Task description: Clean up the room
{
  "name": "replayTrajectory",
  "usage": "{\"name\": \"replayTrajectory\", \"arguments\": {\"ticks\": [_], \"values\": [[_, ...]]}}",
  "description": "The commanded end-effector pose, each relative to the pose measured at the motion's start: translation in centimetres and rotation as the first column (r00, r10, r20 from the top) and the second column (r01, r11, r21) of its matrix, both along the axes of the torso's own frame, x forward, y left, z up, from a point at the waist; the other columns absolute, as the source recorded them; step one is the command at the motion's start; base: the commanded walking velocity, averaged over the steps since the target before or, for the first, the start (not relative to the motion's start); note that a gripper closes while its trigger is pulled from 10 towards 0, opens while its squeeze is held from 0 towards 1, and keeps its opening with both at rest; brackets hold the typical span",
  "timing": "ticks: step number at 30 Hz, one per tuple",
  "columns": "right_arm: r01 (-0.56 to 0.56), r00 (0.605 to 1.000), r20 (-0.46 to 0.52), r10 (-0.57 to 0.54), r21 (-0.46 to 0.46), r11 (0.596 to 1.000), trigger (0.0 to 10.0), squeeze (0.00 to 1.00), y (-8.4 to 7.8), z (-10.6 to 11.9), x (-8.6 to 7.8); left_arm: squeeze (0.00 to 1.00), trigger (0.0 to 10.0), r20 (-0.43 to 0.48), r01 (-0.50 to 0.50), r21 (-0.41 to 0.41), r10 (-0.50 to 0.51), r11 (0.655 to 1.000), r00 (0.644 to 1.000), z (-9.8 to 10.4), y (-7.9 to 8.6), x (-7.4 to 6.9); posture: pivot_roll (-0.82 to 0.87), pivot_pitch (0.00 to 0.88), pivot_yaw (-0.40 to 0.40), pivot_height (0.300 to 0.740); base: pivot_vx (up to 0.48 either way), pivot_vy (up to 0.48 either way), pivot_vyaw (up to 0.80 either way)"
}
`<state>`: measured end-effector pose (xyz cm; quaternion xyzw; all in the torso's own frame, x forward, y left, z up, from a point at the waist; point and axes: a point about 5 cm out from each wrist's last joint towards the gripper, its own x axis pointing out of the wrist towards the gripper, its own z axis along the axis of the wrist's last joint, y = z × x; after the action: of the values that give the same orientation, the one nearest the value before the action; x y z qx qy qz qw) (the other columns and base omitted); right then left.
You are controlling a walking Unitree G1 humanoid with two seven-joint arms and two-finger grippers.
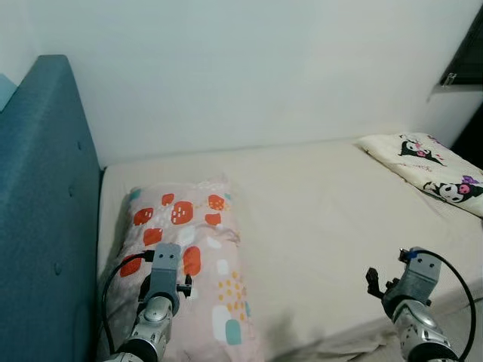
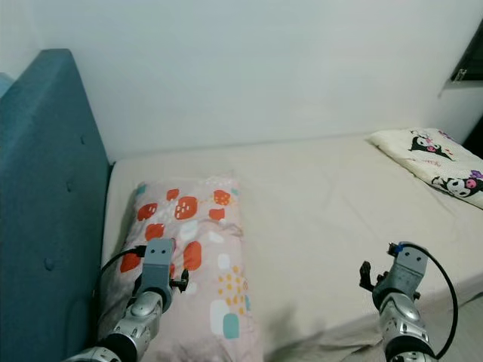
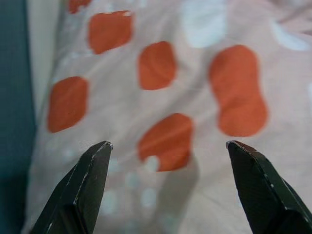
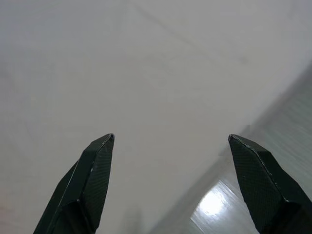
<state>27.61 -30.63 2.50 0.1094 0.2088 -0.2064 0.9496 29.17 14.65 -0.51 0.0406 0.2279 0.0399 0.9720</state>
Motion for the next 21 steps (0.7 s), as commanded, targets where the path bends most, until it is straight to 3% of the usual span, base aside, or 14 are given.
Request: {"name": "replayTrajectory", "arguments": {"ticks": [1, 14, 21], "values": [[-0.013, 0.999, 0.038, 0.014, -0.013, 1.0, 10.0, 0.0, -0.1, 0.8, 0.5, 0.0, 10.0, -0.038, -0.032, -0.003, 0.032, 0.999, 0.999, -0.7, 0.5, -0.7, -0.03, 0.015, -0.094, 0.74, 0.0, 0.0, 0.0], [-0.151, 0.986, 0.063, 0.152, -0.017, 0.988, 10.0, 0.0, 2.7, 1.1, 2.1, 0.0, 10.0, -0.043, -0.047, -0.08, 0.044, 0.996, 0.998, -1.1, 0.4, -1.1, -0.03, 0.037, -0.108, 0.74, 0.0, 0.0, 0.0], [-0.171, 0.983, 0.063, 0.172, -0.017, 0.985, 10.0, 0.0, 3.1, 1.2, 2.3, 0.0, 10.0, -0.047, -0.039, -0.094, 0.034, 0.995, 0.998, -1.1, 0.2, -1.2, -0.02, 0.03, -0.11, 0.74, 0.0, 0.0, 0.0]]}}
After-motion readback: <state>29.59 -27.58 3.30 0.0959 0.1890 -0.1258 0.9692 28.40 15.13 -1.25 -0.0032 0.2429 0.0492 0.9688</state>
